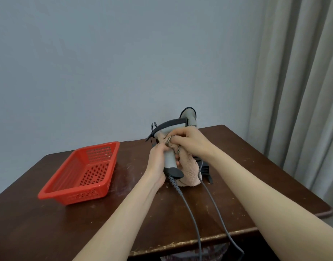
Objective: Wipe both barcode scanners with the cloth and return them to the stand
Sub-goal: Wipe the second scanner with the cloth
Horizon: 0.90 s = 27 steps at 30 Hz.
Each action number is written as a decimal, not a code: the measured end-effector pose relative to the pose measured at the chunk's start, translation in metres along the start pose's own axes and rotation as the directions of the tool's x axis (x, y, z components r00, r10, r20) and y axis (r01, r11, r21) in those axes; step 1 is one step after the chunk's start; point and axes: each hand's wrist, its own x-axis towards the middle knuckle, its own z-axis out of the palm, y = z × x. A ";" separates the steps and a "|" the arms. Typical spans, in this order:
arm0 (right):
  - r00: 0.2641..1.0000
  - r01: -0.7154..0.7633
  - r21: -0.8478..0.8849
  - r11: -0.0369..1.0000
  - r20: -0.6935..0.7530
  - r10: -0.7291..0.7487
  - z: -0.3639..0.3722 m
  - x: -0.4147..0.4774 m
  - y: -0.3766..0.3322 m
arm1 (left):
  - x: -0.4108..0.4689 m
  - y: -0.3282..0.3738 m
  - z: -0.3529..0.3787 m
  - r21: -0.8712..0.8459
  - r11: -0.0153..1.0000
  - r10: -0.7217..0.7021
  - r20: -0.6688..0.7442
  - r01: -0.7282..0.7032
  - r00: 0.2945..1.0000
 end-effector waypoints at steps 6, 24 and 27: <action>0.991 -0.012 -0.013 1.000 -0.133 0.010 -0.002 0.001 0.006 | 0.007 0.003 -0.001 -0.166 0.984 -0.057 0.039 0.063 0.998; 0.975 -0.216 0.486 0.847 0.144 0.166 -0.014 -0.008 -0.004 | 0.017 0.026 -0.002 -0.156 0.984 -0.095 -0.060 0.084 0.994; 0.977 -0.169 0.608 0.776 0.000 0.213 -0.025 -0.004 -0.015 | 0.023 0.030 -0.003 -0.113 0.993 -0.039 -0.108 0.027 0.993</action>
